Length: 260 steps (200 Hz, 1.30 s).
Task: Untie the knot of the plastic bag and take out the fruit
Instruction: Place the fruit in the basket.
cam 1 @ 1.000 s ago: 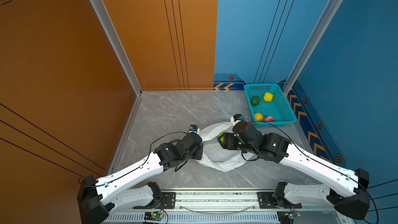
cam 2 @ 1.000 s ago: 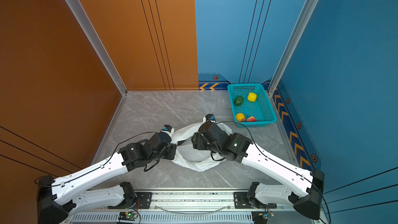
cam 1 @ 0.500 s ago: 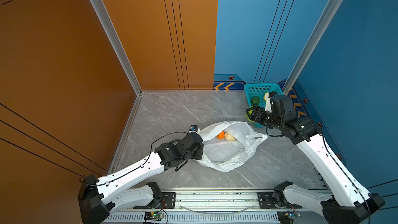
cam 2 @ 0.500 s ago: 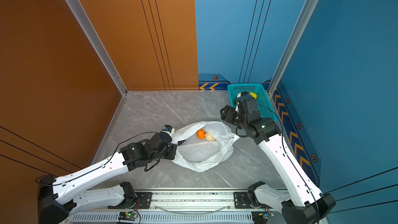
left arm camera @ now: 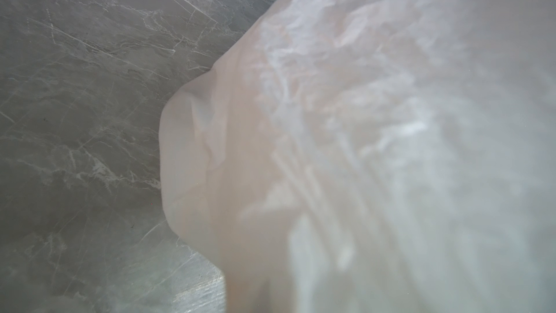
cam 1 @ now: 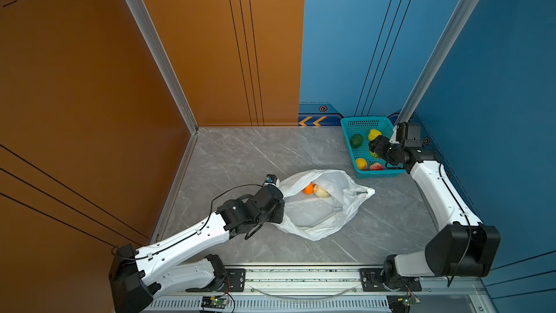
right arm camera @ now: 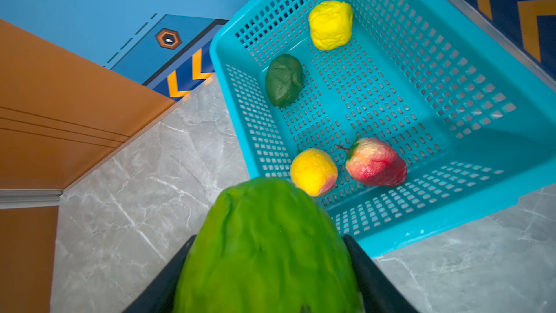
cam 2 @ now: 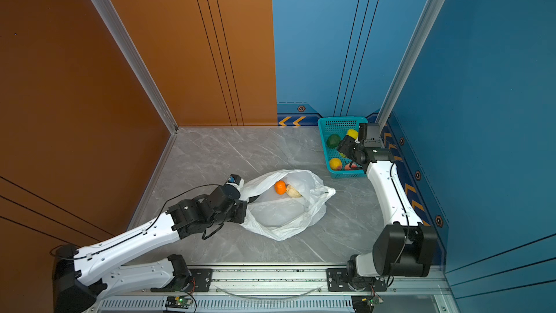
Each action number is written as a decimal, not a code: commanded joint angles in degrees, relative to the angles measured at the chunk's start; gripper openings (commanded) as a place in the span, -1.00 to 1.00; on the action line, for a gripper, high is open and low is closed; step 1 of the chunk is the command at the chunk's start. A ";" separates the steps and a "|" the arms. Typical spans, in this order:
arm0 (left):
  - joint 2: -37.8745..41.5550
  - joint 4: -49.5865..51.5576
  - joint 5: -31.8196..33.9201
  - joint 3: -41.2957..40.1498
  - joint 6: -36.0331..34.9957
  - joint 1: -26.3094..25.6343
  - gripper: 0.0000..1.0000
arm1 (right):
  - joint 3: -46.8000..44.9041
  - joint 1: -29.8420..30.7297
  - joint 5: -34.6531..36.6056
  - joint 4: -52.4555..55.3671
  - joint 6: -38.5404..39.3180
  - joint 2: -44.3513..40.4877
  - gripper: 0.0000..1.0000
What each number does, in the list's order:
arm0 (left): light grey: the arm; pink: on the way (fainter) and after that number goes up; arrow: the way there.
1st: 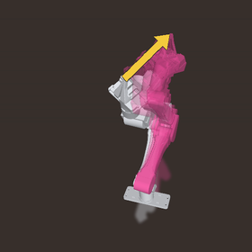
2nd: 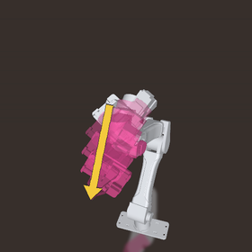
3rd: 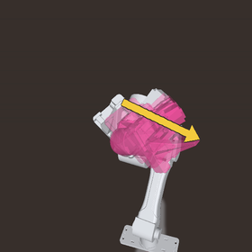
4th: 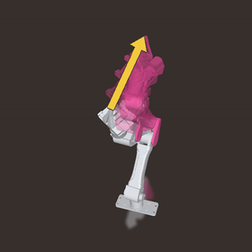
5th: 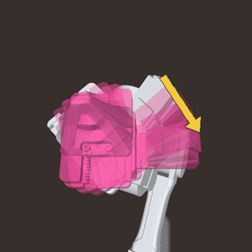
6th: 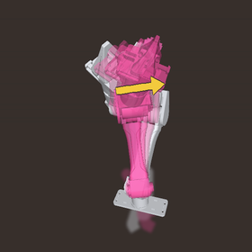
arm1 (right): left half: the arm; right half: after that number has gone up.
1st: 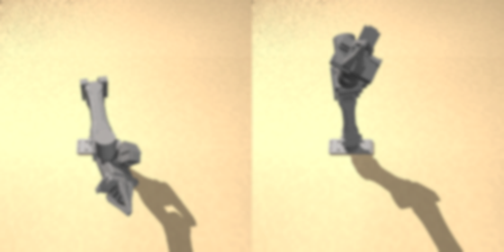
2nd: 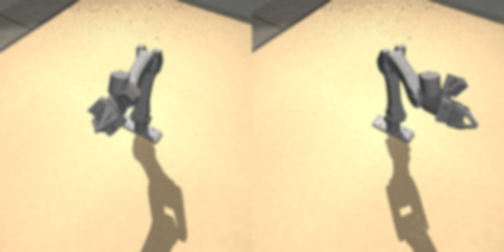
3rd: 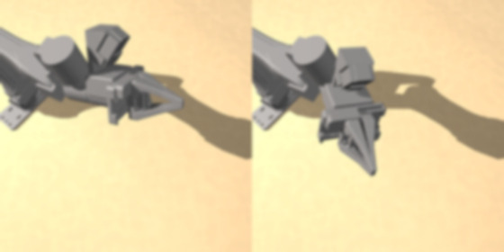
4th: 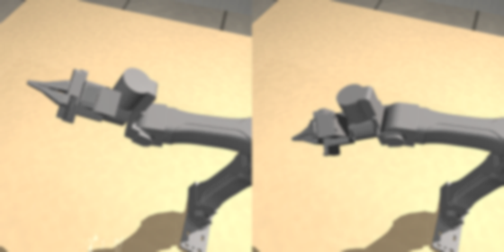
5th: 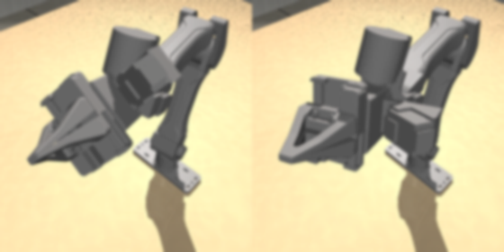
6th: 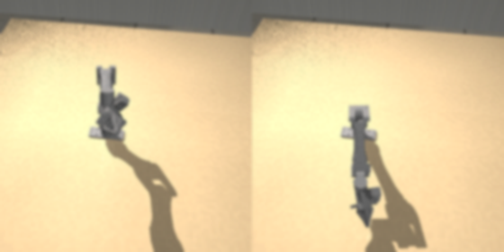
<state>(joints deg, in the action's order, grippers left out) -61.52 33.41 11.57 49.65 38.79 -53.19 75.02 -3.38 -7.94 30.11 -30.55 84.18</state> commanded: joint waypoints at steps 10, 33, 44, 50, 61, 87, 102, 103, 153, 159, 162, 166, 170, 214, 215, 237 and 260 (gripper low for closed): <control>0.16 -0.51 0.67 1.52 -0.51 0.27 -1.00 | 2.81 -1.98 0.06 -4.36 3.01 8.20 0.18; 0.23 -0.49 0.68 1.50 -0.54 0.27 -1.00 | 5.35 -2.50 1.14 -5.48 3.30 14.27 0.18; 0.32 -0.54 0.71 1.53 -0.56 0.22 -1.00 | 6.47 -2.77 1.09 -5.91 3.22 17.01 0.18; 0.40 -0.54 0.72 1.55 -0.55 0.22 -1.00 | 7.09 -2.86 1.27 -6.18 3.21 18.28 0.19; 0.57 -0.54 0.77 1.50 -0.55 0.29 -1.00 | 8.04 -2.95 1.53 -6.29 3.11 20.59 0.19; 1.00 -0.54 1.06 1.38 -0.46 0.26 -1.00 | 10.00 -3.04 1.84 -6.21 3.38 24.84 0.23; 1.09 -0.53 1.08 1.30 -0.51 0.21 -1.00 | 10.45 -3.13 2.09 -6.20 3.39 26.35 0.28; 1.11 -0.49 1.08 1.27 -0.49 0.24 -1.00 | 10.43 -3.13 2.08 -6.20 3.39 26.41 0.28; 1.14 -0.53 1.16 1.26 -0.27 0.21 -1.00 | 10.24 -3.21 3.22 -5.95 3.74 27.15 0.61; 1.16 -0.55 1.25 1.27 -0.29 0.20 -1.00 | 10.25 -3.21 3.40 -5.81 3.83 26.83 0.64; 1.14 -0.54 1.24 1.30 -0.34 0.26 -1.00 | 10.23 -3.17 3.50 -5.76 3.83 26.76 0.66; 1.06 -0.55 1.25 1.38 -0.29 0.23 -1.00 | 10.24 -3.13 3.54 -5.72 3.92 26.64 0.68; 1.13 -0.53 1.24 1.26 -0.29 0.25 -1.00 | 10.23 -3.05 3.62 -5.55 4.05 26.49 0.69; 0.95 -0.54 1.17 1.27 -0.29 0.22 -1.00 | 10.75 -2.60 3.29 -4.71 4.62 24.98 0.75; 0.95 -0.54 1.17 1.26 -0.25 0.25 -1.00 | 10.80 -2.60 3.29 -4.71 4.62 24.98 0.74; 1.35 -0.54 1.17 1.08 -0.20 0.16 -1.00 | 10.89 -2.10 2.99 -4.49 4.70 23.99 0.74; 1.48 -0.55 1.17 1.07 -0.20 0.25 -1.00 | 10.99 -1.25 2.58 -3.48 4.88 22.36 0.75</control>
<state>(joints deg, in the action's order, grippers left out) -61.08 32.99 11.57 49.65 38.81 -53.19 84.20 -5.74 -5.78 24.51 -26.76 110.76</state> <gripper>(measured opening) 0.045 0.874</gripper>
